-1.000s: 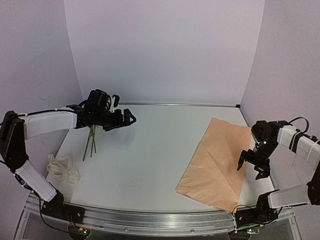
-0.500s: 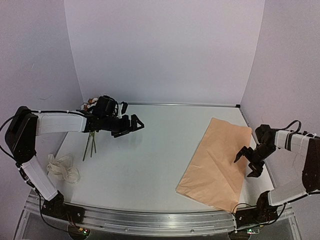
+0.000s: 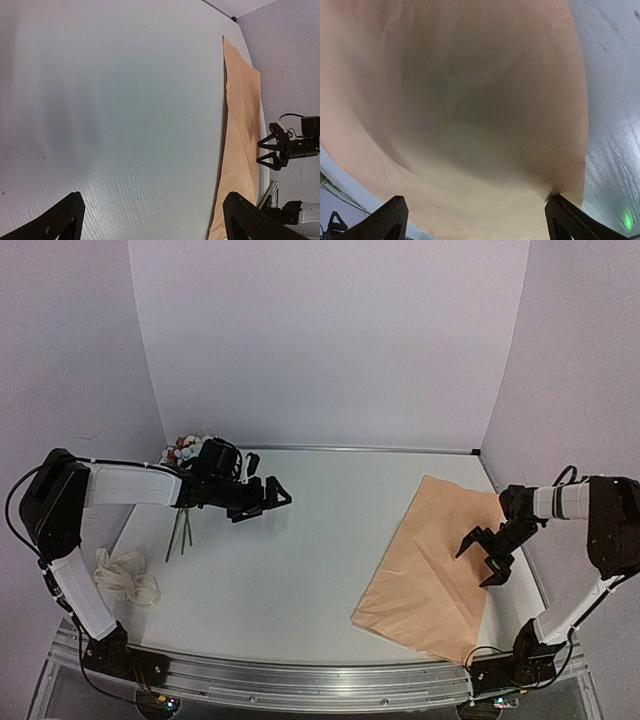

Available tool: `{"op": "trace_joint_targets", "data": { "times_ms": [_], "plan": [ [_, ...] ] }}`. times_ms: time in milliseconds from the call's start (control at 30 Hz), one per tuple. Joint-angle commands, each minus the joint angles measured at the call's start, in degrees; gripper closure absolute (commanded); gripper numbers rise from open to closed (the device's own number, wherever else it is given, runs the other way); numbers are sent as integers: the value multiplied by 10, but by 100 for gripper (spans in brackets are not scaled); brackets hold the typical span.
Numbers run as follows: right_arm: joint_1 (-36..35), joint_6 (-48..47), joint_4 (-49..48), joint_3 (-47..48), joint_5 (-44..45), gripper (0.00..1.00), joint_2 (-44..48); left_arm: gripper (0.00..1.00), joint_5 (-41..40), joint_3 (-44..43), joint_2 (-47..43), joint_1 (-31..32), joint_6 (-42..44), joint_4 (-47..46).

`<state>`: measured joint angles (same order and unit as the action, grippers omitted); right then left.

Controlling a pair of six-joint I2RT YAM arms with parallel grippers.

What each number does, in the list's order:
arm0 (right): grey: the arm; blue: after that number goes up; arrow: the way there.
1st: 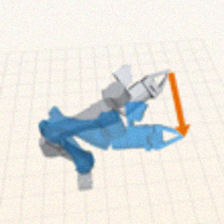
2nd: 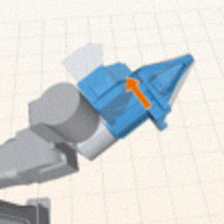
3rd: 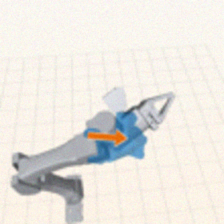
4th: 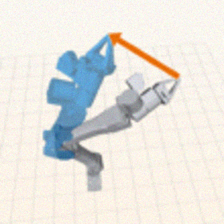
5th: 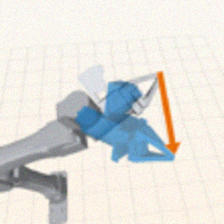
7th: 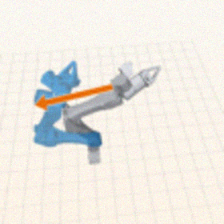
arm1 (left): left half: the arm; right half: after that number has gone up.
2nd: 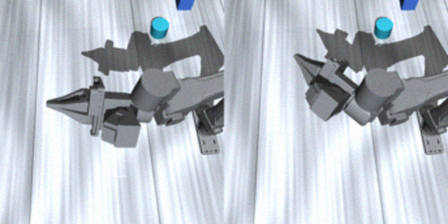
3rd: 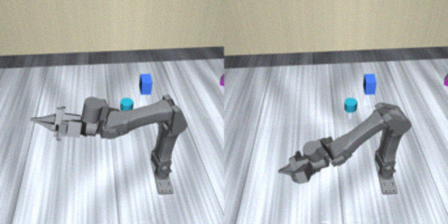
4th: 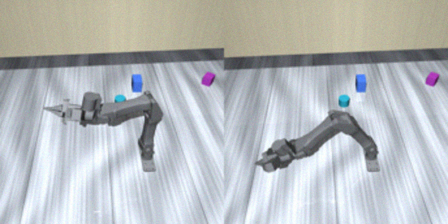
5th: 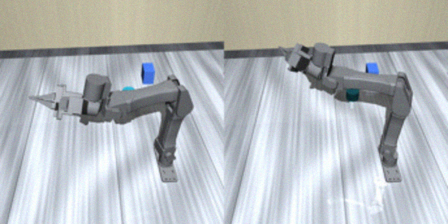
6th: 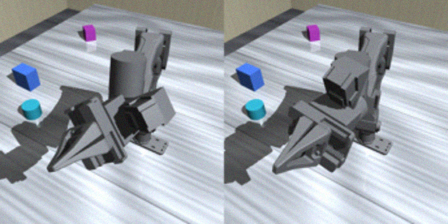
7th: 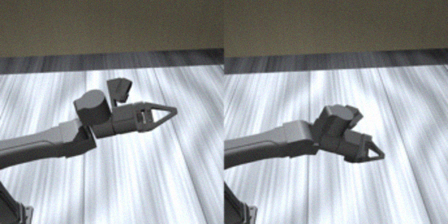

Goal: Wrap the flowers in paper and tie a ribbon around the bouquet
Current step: Move the folded wrapping paper to the center of the board, then pick up the folded wrapping paper from the center of the board.

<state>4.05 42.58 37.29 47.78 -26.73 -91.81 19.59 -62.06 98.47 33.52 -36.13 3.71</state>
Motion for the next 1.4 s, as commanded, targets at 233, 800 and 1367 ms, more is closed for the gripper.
{"op": "trace_joint_targets", "data": {
  "times_ms": [233, 800, 1367],
  "plan": [
    [-121, 26, -17, 122, -44, 2, -154, 0, 12, -26, 38, 15, -21, -26],
    [-165, 24, 62, 147, -10, 2, -66, 7, -4, -140, 179, 44, 59, 38],
    [-97, 59, -72, 173, -45, 10, -185, 13, 66, -324, 336, 72, 90, 93]
  ]
}}
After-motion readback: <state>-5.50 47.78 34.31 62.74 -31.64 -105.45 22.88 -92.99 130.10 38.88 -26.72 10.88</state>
